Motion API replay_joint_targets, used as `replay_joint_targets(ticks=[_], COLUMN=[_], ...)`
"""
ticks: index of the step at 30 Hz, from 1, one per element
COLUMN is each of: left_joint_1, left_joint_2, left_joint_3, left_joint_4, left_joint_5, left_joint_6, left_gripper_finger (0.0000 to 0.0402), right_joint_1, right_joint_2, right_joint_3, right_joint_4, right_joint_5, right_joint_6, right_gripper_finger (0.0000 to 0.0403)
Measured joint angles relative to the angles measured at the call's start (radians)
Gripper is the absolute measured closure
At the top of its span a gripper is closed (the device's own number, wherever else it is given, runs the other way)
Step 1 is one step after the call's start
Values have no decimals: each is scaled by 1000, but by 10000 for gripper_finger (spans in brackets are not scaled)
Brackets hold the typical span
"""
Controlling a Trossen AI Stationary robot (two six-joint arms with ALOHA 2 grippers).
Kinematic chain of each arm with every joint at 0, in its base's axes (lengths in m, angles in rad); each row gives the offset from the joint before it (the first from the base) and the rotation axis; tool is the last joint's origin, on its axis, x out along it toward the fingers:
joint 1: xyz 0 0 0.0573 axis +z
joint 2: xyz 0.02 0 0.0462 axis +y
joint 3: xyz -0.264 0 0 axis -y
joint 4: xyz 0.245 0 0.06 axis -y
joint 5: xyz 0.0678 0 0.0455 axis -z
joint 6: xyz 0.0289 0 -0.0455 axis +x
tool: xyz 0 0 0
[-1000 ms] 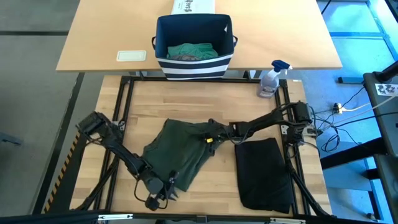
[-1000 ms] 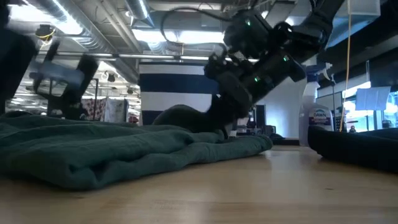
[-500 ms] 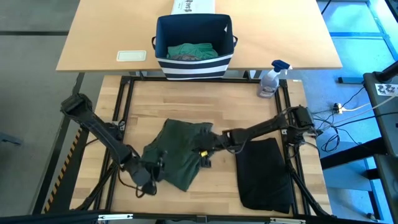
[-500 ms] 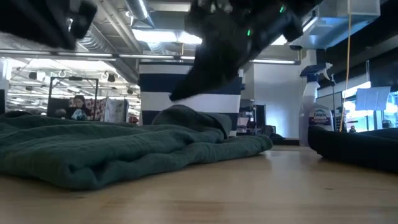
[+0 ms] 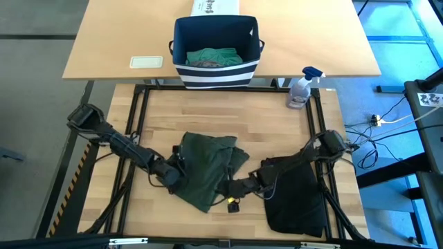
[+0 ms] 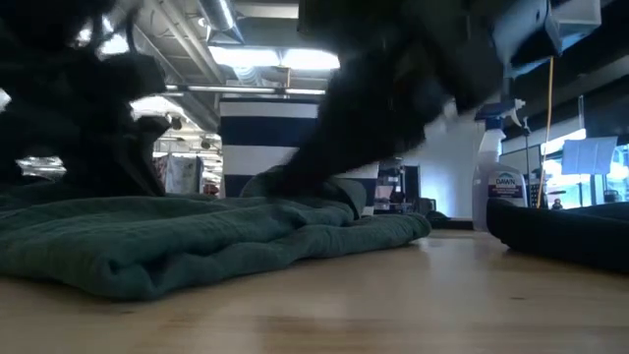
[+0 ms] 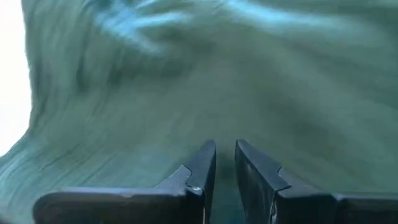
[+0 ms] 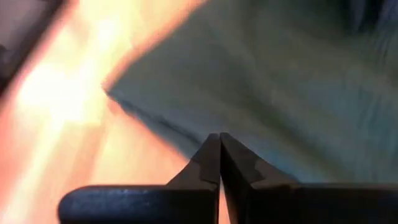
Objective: Fold Laundry from Bin
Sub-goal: Fold the green polo shirt, then stack the folded green polo shirt on top of the folded black shirt
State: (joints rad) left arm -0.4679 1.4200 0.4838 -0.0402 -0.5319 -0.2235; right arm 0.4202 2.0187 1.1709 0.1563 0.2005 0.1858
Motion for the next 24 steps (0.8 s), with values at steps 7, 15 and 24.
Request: replay_joint_targets(ticks=[7, 15, 24], left_joint_1=[65, 71, 1], left_joint_2=[0, -37, -190], left_joint_3=[-43, -37, 61], left_joint_4=[-49, -79, -48], left_joint_5=[32, 22, 18], left_joint_6=[15, 16, 140], left_gripper_finger=[344, 344, 344], right_joint_1=[-2, 7, 5], right_joint_2=[36, 28, -15], right_joint_3=[-1, 12, 136], right_joint_4=[-86, -110, -101], right_joint_5=[-16, -27, 38], right_joint_6=[63, 80, -7], right_gripper_finger=[398, 398, 398])
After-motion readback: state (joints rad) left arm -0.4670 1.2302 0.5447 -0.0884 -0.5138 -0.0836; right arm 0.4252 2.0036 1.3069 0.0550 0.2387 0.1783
